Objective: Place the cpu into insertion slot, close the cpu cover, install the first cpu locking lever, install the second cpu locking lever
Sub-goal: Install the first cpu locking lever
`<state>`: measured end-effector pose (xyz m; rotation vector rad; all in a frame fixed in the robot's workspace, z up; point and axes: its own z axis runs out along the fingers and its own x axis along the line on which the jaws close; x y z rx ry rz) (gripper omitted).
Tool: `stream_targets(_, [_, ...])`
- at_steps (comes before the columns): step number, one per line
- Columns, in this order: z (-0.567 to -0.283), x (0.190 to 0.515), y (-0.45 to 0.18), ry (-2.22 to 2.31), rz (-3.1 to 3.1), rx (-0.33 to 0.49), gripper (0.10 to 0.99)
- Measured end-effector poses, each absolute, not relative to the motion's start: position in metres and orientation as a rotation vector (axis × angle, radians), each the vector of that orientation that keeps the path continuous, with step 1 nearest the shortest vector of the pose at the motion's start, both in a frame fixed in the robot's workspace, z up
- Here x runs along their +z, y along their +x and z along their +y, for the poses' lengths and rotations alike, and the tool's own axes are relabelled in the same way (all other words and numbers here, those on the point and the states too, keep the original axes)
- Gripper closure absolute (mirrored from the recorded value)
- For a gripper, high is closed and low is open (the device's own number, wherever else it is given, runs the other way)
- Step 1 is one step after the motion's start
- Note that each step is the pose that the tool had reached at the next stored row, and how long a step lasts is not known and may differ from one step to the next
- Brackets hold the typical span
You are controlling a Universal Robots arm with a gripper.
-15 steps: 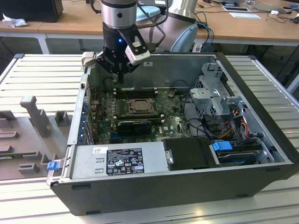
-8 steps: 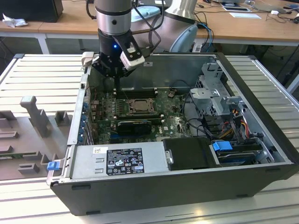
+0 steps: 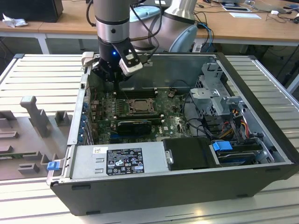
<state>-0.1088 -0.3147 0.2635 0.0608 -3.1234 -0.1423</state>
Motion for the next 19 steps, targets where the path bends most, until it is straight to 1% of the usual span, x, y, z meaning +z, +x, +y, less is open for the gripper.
stream_targets(9, [-0.302, 0.257, -0.106, 0.062, -3.122, -0.148, 0.98])
stream_targets(19, [-0.3, 0.252, -0.047, 0.06, -3.095, -0.147, 0.98])
